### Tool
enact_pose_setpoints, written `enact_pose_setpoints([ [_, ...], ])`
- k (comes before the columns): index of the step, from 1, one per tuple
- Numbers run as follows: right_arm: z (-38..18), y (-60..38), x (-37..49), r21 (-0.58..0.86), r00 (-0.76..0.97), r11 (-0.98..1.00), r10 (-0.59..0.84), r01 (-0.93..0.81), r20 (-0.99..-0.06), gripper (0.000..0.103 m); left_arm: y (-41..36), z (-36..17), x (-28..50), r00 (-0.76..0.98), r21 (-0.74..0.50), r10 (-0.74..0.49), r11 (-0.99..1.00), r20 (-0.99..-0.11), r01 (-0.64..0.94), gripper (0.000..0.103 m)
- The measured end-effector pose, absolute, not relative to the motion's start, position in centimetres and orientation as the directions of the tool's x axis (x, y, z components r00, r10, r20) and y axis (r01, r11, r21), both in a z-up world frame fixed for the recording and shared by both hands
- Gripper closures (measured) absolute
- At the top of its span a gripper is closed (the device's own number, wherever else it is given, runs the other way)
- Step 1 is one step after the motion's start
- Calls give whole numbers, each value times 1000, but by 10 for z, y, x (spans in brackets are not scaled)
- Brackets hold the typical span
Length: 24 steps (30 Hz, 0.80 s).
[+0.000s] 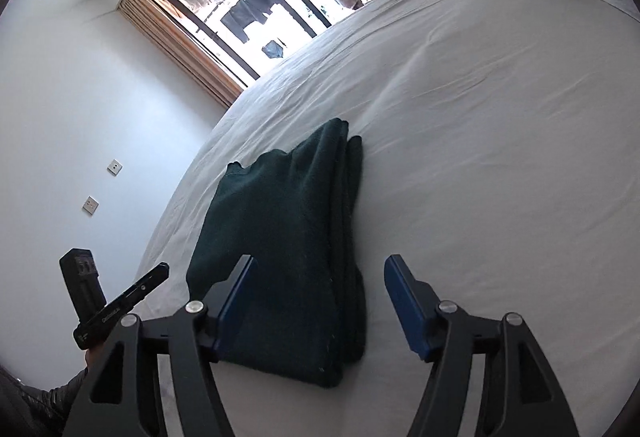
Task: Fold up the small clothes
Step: 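Grasp the sweater end with the left gripper and lift it while the right gripper grips the side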
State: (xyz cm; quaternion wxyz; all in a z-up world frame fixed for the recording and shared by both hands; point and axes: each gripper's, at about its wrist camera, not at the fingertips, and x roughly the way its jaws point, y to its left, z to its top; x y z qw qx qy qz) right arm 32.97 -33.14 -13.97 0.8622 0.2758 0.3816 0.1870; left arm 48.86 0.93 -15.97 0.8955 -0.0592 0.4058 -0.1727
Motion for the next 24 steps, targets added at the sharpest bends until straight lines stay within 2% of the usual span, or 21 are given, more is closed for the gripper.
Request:
enact_pose_setpoints([
  [2, -142, -321, 352, 620, 597, 772, 565, -138, -570, 27, 12, -172, 507, 547, -312, -397, 918, -737, 246, 27],
  [4, -155, -315, 379, 643, 540, 758, 586, -105, -603, 27, 11, -187, 523, 487, -374, -432, 902, -759, 218, 27],
  [8, -173, -297, 412, 627, 465, 773, 591, -95, -659, 31, 3, -209, 544, 406, -494, -536, 843, -740, 213, 26],
  [9, -174, -295, 413, 628, 462, 772, 596, -103, -657, 42, 0, -210, 547, 406, -495, -539, 841, -738, 217, 27],
  [10, -175, -293, 417, 621, 452, 778, 589, -94, -670, 53, -5, -211, 549, 397, -492, -543, 840, -740, 231, 40],
  [11, -175, -291, 415, 606, 450, 790, 575, -89, -683, 57, -10, -213, 553, 367, -509, -568, 823, -736, 252, 56],
  [12, -174, -290, 410, 596, 450, 797, 569, -98, -688, 70, -13, -214, 554, 369, -500, -559, 829, -742, 252, 57],
  [14, -166, -280, 400, 535, 463, 838, 520, -113, -717, 74, -19, -208, 551, 381, -455, -532, 846, -756, 279, 64],
  [17, -146, -263, 386, 421, 497, 898, 425, -126, -757, 77, -14, -199, 550, 386, -471, -541, 841, -747, 266, 71],
  [19, -125, -247, 373, 387, 522, 910, 405, -149, -751, 78, -7, -188, 539, 394, -476, -545, 839, -740, 264, 72],
  [24, -76, -198, 315, 348, 557, 902, 431, -255, -710, 79, 48, -131, 477, 482, -394, -482, 876, -732, 279, 71],
])
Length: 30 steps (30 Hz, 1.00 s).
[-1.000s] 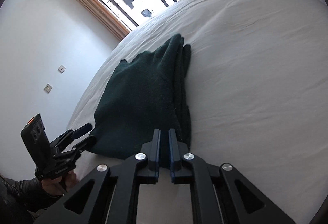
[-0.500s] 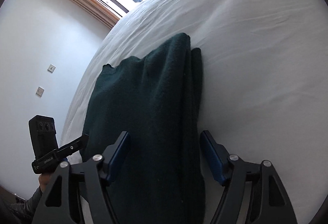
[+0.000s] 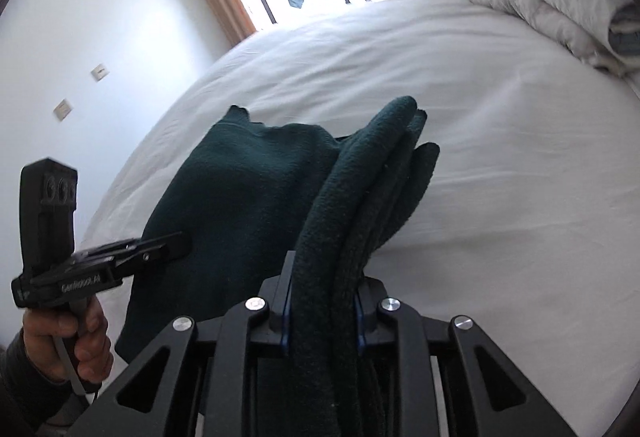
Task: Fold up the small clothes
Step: 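Grasp the sweater end with the left gripper and lift it while the right gripper grips the side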
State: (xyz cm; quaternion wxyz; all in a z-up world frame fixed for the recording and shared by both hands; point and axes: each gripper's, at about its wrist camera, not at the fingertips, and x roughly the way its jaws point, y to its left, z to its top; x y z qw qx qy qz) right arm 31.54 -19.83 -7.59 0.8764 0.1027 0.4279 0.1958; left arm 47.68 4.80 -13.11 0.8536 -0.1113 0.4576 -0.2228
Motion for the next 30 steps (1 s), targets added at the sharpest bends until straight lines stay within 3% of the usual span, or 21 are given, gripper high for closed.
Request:
enact_pose_setpoints([
  [9, -76, -93, 211, 503, 469, 791, 612, -348, -637, 79, 161, -89, 348, 589, -177, -268, 962, -762, 209, 71],
  [20, -119, -51, 187, 563, 420, 787, 613, -251, -669, 78, 223, -141, 299, 570, -176, -238, 971, -786, 163, 70],
  [30, -152, -63, 183, 646, 439, 732, 663, -214, -606, 71, 220, -157, 303, 586, -159, -228, 973, -778, 168, 67],
])
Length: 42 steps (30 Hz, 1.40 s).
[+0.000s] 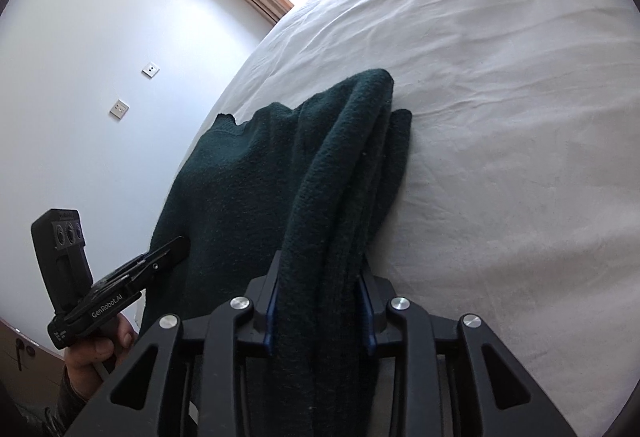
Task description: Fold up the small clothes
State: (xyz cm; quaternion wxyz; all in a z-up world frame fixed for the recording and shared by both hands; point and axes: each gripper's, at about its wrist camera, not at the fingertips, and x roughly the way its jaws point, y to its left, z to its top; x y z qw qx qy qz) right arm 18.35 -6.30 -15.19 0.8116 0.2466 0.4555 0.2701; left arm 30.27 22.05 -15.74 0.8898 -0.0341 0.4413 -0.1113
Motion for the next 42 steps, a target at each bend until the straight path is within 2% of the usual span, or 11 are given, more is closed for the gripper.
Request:
enact_pose_setpoints([
  [6, -154, -65, 179, 659, 460, 719, 672, -219, -580, 70, 217, -166, 305, 611, -114, -188, 981, -769, 159, 55],
  [10, -153, -63, 177, 649, 480, 728, 660, -220, -578, 67, 221, -174, 302, 651, -75, -136, 990, -747, 121, 29],
  [12, -151, -65, 174, 645, 491, 734, 651, -213, -579, 64, 227, -178, 303, 652, -108, -151, 988, -743, 107, 27],
  [16, -138, -74, 161, 588, 534, 789, 580, -181, -614, 47, 236, -175, 298, 663, -149, -176, 984, -728, 98, 27],
  [22, -109, -101, 133, 562, 616, 820, 499, -108, -610, 45, 260, -158, 274, 708, -177, -145, 984, -691, 30, 28],
  [26, -85, -92, 119, 592, 609, 776, 581, -215, -540, 62, 266, -137, 257, 757, -155, -113, 988, -644, 15, 28],
  [31, -84, -55, 116, 675, 502, 653, 735, -344, -456, 64, 268, -131, 242, 760, -185, -136, 982, -636, 21, 28],
  [35, -112, -25, 119, 601, 433, 718, 693, -350, -576, 64, 267, -142, 229, 743, -183, -148, 982, -652, 35, 28],
  [36, -123, -25, 123, 569, 433, 759, 650, -318, -625, 80, 266, -150, 228, 726, -183, -152, 982, -671, 37, 28],
  [37, -131, -27, 125, 547, 439, 781, 623, -301, -648, 103, 264, -161, 231, 698, -179, -157, 983, -699, 42, 28],
  [42, -136, -62, 127, 564, 498, 797, 587, -215, -639, 103, 276, -182, 230, 670, -215, -167, 976, -724, 11, 28],
])
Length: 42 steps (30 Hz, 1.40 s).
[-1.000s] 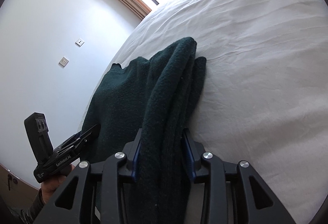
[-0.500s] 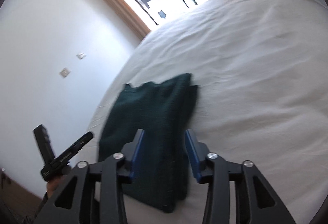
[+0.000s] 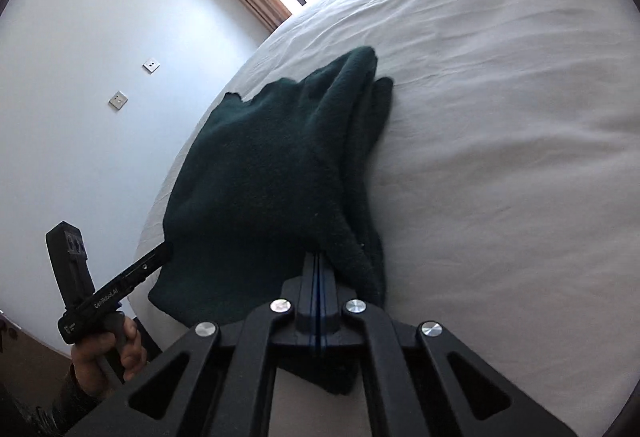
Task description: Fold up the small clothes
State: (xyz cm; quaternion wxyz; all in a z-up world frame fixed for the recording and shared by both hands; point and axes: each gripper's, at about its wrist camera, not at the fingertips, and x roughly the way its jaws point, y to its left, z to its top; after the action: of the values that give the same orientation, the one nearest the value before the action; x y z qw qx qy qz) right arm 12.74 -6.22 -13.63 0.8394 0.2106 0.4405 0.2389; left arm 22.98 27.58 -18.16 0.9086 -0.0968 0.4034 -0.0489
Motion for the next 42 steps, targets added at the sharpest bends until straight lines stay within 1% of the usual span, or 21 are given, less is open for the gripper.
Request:
enact_pose_setpoints([
  [3, -128, -65, 127, 552, 503, 807, 573, -210, -647, 103, 295, -174, 226, 701, -204, -107, 977, -705, -55, 28],
  [5, -124, -59, 121, 523, 510, 824, 554, -219, -658, 102, 311, -168, 223, 717, -227, -89, 969, -691, -99, 28],
  [6, -123, -58, 120, 529, 508, 819, 560, -221, -655, 98, 318, -163, 220, 730, -253, -108, 963, -675, -91, 28],
  [7, -120, -55, 119, 536, 508, 813, 568, -227, -647, 93, 321, -157, 216, 745, -258, -122, 964, -655, -69, 28],
  [8, -118, -52, 118, 544, 510, 805, 579, -235, -636, 90, 320, -150, 209, 760, -249, -143, 968, -633, -25, 28],
  [10, -114, -46, 116, 584, 509, 768, 624, -261, -593, 88, 310, -140, 195, 781, -202, -165, 978, -603, 51, 28],
  [13, -110, -41, 116, 627, 496, 722, 675, -293, -546, 88, 276, -145, 167, 768, -58, -182, 981, -614, 186, 28],
  [16, -113, -35, 115, 659, 472, 690, 707, -300, -526, 86, 247, -165, 152, 752, 76, -120, 972, -648, 221, 28],
  [17, -114, -32, 116, 660, 464, 685, 714, -308, -524, 86, 242, -172, 151, 750, 96, -93, 974, -655, 205, 28],
  [20, -118, -26, 117, 657, 451, 690, 712, -304, -538, 86, 240, -180, 149, 738, 45, -120, 979, -664, 200, 28],
  [22, -120, -27, 118, 658, 452, 694, 707, -293, -544, 86, 240, -180, 145, 742, 55, -124, 976, -659, 211, 28],
  [26, -124, -31, 120, 666, 461, 696, 700, -269, -545, 86, 247, -188, 149, 727, 51, -101, 982, -679, 184, 28],
  [28, -127, -32, 119, 669, 459, 693, 702, -267, -544, 86, 246, -188, 152, 724, 30, -133, 978, -676, 207, 28],
  [31, -128, -28, 121, 662, 457, 700, 697, -266, -553, 86, 234, -190, 153, 728, 67, -132, 969, -673, 238, 28],
  [33, -129, -27, 122, 665, 456, 699, 697, -263, -553, 86, 235, -194, 158, 725, 57, -120, 975, -679, 214, 28],
  [39, -132, -20, 125, 659, 453, 705, 692, -262, -561, 86, 251, -193, 169, 725, -43, -152, 985, -672, 166, 30],
  [41, -134, -19, 125, 653, 454, 713, 685, -257, -570, 86, 252, -194, 171, 723, -41, -144, 986, -675, 159, 29],
  [42, -136, -18, 126, 642, 455, 724, 674, -251, -582, 89, 252, -197, 175, 712, -36, -132, 988, -690, 148, 29],
])
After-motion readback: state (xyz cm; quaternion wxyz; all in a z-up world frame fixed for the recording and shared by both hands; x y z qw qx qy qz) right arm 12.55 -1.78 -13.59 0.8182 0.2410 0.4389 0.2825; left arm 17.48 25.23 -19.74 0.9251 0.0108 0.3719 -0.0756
